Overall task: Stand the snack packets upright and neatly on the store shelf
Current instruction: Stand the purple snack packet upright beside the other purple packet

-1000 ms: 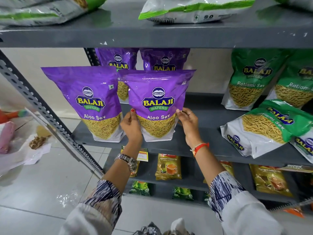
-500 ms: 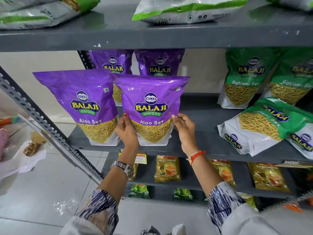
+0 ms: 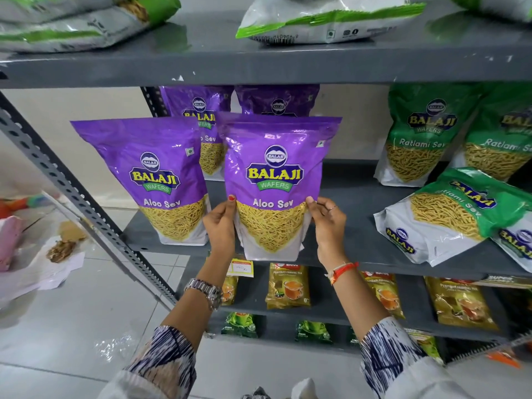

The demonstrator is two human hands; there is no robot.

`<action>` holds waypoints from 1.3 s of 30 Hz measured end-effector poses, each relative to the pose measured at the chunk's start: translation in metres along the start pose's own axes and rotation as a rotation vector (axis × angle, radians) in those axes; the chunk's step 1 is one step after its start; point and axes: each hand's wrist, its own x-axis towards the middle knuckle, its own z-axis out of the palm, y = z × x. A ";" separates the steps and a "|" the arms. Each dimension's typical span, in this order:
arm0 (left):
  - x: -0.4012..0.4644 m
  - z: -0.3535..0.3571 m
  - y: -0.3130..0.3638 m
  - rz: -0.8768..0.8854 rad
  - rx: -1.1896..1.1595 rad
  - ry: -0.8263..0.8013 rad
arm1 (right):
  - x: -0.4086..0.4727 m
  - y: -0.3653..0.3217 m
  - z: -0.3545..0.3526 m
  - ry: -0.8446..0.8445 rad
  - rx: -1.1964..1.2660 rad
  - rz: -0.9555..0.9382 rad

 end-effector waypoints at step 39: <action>-0.007 0.003 0.020 -0.088 0.083 0.080 | -0.007 -0.017 0.007 0.001 -0.084 -0.043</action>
